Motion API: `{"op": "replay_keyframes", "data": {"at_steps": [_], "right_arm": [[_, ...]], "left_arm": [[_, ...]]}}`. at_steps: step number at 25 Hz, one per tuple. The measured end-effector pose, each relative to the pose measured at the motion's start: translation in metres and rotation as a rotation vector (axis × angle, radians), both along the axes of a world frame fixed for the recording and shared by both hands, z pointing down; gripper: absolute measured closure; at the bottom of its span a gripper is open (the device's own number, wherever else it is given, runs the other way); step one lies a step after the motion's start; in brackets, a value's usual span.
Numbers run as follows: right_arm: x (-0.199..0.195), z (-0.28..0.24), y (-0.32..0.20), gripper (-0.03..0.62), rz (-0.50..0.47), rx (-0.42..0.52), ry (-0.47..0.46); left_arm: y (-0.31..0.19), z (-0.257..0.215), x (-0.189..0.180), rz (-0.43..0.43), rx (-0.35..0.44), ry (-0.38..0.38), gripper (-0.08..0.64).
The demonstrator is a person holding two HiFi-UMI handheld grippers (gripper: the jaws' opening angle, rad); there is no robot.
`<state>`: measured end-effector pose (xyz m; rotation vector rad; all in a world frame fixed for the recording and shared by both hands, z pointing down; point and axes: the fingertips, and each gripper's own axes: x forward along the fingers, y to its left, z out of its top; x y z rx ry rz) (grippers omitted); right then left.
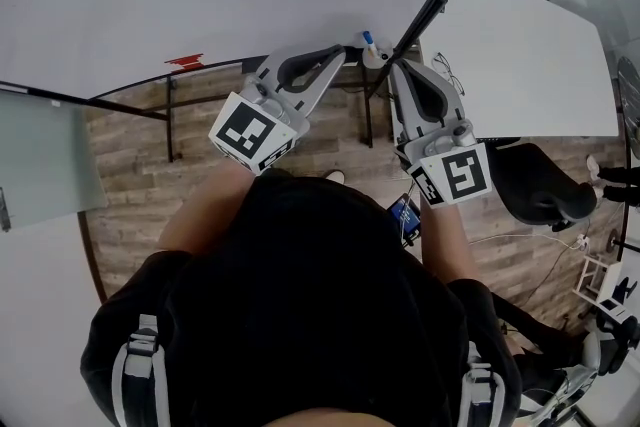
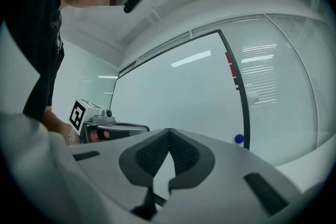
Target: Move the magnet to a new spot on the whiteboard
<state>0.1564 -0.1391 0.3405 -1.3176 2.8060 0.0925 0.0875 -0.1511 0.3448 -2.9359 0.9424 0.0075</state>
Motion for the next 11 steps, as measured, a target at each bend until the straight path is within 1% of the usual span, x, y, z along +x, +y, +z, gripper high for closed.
{"op": "replay_keyframes", "data": {"at_steps": [11], "right_arm": [[-0.0046, -0.0022, 0.0029, 0.592, 0.015, 0.002, 0.004]], "left_arm": [[0.001, -0.0012, -0.005, 0.005, 0.003, 0.001, 0.555]]}}
